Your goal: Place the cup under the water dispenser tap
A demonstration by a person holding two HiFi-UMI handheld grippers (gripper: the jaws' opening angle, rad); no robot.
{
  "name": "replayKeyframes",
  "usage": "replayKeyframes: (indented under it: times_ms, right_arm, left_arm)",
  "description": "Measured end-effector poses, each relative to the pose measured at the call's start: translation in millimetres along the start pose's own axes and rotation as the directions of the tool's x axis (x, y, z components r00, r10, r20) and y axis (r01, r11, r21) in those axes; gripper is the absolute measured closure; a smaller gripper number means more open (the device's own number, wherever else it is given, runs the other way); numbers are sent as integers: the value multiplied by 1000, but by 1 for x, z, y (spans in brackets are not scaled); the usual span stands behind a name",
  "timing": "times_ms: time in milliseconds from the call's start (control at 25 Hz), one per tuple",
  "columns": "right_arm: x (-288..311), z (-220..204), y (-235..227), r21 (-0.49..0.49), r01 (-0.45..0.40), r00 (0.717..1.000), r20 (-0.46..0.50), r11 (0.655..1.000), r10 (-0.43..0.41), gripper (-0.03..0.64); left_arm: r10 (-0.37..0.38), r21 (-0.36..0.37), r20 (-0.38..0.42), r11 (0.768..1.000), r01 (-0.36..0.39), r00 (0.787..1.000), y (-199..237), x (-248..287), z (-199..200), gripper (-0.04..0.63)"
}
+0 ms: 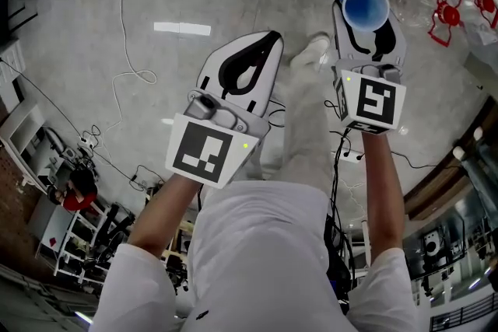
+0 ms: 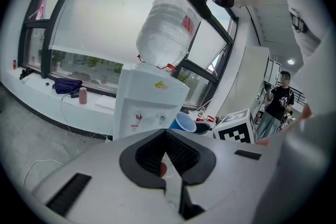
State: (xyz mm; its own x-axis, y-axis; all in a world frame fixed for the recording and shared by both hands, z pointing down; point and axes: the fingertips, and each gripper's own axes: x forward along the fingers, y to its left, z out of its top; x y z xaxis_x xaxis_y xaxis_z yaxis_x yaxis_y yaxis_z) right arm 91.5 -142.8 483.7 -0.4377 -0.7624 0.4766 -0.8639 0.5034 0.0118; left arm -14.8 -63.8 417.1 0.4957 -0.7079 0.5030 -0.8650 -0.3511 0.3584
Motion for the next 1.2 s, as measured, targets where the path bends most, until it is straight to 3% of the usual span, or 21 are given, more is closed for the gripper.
replayKeyframes:
  times_ms: [1000, 1200]
  right_arm:
    - [89, -91, -32, 59, 23, 999, -48, 998, -20, 337]
    - [109, -100, -36, 69, 36, 998, -48, 997, -32, 336]
  left_arm:
    - [34, -16, -46, 999, -35, 998, 43, 58, -49, 588]
    - [46, -17, -22, 999, -47, 999, 55, 70, -51, 588]
